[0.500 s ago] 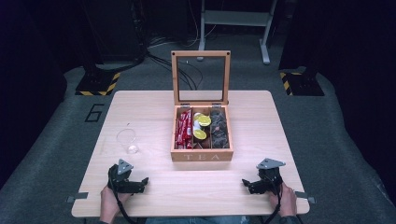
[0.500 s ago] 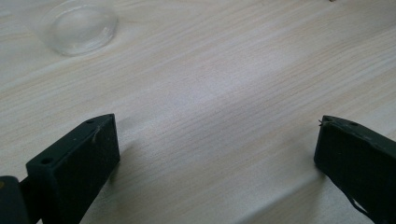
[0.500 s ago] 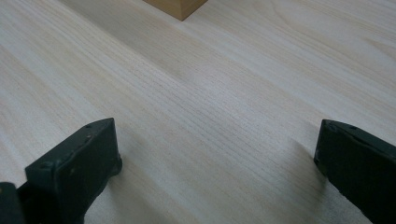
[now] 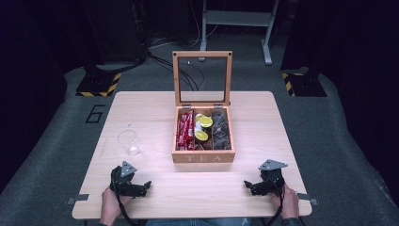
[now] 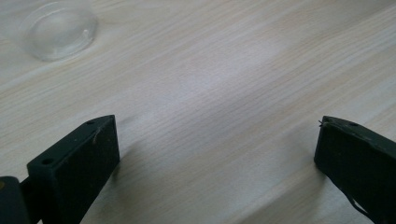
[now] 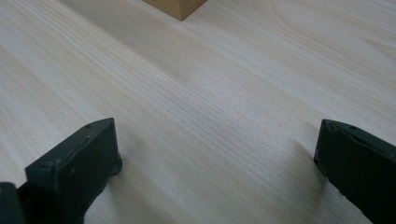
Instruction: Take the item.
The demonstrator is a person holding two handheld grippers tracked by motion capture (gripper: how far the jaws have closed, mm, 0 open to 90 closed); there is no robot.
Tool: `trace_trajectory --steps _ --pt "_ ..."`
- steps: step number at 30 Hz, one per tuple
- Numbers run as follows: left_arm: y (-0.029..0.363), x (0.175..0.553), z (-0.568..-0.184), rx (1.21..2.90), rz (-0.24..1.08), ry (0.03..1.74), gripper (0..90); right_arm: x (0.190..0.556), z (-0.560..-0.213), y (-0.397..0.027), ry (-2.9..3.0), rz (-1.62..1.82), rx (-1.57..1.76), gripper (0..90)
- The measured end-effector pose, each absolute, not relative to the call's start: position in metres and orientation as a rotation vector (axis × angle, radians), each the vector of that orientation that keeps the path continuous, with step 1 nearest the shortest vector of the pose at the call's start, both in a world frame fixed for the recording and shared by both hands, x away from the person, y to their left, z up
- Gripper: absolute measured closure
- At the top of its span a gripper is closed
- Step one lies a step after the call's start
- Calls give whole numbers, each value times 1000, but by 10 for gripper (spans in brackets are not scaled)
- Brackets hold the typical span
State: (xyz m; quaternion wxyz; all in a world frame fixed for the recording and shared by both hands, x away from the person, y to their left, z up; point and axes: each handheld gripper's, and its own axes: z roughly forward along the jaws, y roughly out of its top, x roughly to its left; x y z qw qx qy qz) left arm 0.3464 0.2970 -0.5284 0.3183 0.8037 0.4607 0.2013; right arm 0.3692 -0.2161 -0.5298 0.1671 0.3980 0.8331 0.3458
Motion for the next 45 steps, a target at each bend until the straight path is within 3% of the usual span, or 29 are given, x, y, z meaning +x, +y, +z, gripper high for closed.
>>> trace_trajectory --steps 45 --pt "249 363 -451 2244 477 952 0 369 -530 -216 2368 985 1136 0"
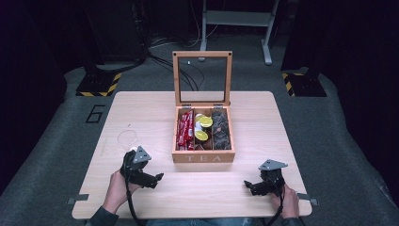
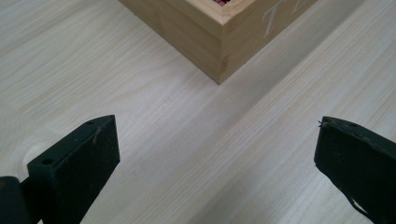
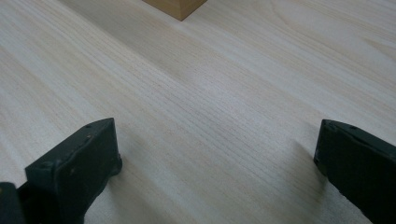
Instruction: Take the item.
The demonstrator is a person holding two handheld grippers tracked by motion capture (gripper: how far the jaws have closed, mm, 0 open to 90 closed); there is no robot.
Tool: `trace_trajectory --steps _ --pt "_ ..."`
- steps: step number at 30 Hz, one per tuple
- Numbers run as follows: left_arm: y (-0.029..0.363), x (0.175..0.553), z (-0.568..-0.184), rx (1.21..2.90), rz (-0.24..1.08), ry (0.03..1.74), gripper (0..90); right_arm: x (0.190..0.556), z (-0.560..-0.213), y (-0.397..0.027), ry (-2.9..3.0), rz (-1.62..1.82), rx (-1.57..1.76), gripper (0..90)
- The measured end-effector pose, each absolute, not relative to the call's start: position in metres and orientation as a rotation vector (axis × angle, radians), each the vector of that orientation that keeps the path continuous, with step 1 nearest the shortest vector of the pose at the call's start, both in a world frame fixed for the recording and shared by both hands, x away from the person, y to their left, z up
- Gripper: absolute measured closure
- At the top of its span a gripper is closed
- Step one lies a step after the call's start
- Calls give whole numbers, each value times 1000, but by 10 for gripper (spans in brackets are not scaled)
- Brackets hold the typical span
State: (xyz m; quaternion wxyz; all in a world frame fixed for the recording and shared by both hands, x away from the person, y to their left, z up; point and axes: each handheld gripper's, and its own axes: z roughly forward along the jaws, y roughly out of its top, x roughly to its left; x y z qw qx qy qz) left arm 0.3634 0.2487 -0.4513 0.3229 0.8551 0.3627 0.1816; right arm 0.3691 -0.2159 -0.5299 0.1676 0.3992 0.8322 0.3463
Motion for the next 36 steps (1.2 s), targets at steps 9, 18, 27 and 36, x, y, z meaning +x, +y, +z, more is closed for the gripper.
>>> trace_trajectory --steps 9,18,27,36 --pt "235 374 -435 2268 465 895 0 369 -530 -216 2368 985 1136 0" --pt "217 390 -422 2279 454 837 4 369 -530 -216 2368 985 1135 0" --pt "198 411 -409 2279 429 790 6 369 -530 -216 2367 985 1135 0" --pt "172 433 -395 2287 402 730 6 369 -530 -216 2368 985 1136 0"
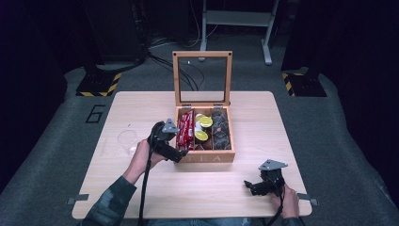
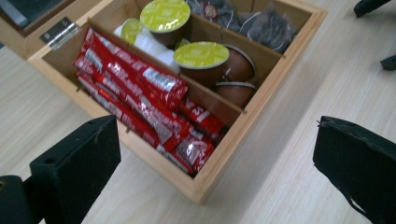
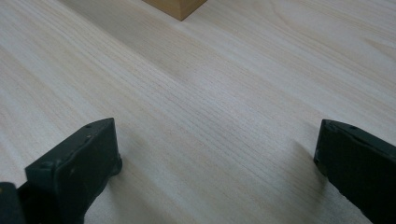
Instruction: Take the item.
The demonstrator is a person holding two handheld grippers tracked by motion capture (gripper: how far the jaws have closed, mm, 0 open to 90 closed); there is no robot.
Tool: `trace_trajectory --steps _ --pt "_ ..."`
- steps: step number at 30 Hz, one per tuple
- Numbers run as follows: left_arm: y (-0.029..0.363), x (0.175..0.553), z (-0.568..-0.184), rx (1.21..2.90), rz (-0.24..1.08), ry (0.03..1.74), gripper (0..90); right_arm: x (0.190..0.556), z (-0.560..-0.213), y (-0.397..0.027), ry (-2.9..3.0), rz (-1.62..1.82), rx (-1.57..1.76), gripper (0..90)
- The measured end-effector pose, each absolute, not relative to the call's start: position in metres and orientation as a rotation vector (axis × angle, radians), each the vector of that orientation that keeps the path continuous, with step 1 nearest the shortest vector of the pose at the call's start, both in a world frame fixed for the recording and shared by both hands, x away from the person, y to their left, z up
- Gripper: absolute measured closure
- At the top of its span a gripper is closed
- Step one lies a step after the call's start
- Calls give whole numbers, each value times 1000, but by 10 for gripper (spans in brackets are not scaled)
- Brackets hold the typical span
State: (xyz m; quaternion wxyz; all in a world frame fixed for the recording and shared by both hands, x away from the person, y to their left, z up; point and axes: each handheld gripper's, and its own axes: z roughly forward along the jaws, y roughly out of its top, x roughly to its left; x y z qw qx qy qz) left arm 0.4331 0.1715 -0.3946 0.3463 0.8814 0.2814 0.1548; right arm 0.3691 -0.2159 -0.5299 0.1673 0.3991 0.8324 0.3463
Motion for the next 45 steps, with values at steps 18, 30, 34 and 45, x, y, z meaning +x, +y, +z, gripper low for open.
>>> trace_trajectory --steps 18,30,34,45 --pt "134 469 -388 2307 363 705 13 369 -530 -216 2366 985 1136 0" --pt "102 486 -387 2337 333 673 14 369 -530 -216 2362 986 1135 0" --pt "88 490 -390 2350 331 656 9 369 -530 -216 2367 985 1136 0" --pt "54 496 -406 2422 250 589 108 369 -530 -216 2363 985 1136 0"
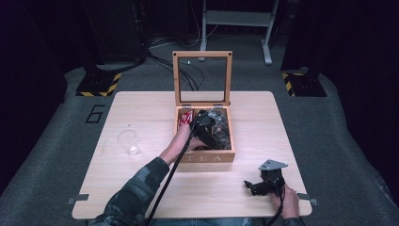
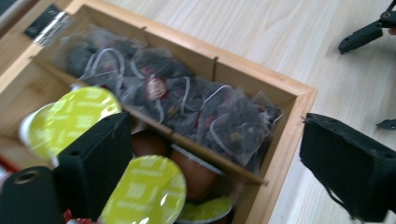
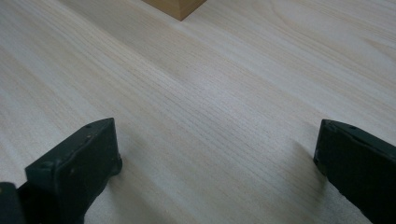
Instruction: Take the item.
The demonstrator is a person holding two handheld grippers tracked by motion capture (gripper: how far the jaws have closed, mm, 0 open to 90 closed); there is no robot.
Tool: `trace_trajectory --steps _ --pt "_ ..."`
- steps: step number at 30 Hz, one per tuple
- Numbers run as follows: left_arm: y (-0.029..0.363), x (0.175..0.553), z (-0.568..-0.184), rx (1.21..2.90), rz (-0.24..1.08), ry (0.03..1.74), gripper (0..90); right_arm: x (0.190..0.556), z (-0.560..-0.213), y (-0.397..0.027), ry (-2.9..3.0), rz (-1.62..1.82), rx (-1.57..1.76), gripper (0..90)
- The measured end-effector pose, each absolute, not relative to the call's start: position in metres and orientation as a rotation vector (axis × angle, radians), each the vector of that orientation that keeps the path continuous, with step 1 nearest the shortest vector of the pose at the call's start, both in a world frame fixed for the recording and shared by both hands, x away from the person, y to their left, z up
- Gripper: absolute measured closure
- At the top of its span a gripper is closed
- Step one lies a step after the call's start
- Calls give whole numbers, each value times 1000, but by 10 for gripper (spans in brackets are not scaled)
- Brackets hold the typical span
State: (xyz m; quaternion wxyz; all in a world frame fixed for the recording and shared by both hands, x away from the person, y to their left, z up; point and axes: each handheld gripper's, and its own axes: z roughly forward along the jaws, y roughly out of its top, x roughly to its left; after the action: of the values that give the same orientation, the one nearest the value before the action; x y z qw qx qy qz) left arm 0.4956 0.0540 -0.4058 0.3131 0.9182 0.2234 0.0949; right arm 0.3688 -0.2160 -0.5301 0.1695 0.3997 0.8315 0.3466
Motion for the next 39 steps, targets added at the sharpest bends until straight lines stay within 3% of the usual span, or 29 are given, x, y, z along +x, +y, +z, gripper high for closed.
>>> trace_trajectory --steps 5,31,39 --pt "40 496 -414 2442 230 580 181 369 -530 -216 2368 983 1135 0" --pt "27 503 -437 2488 142 616 773 369 -530 -216 2354 988 1149 0" --pt "31 502 -434 2467 173 615 830 368 -530 -215 2351 992 1151 0"
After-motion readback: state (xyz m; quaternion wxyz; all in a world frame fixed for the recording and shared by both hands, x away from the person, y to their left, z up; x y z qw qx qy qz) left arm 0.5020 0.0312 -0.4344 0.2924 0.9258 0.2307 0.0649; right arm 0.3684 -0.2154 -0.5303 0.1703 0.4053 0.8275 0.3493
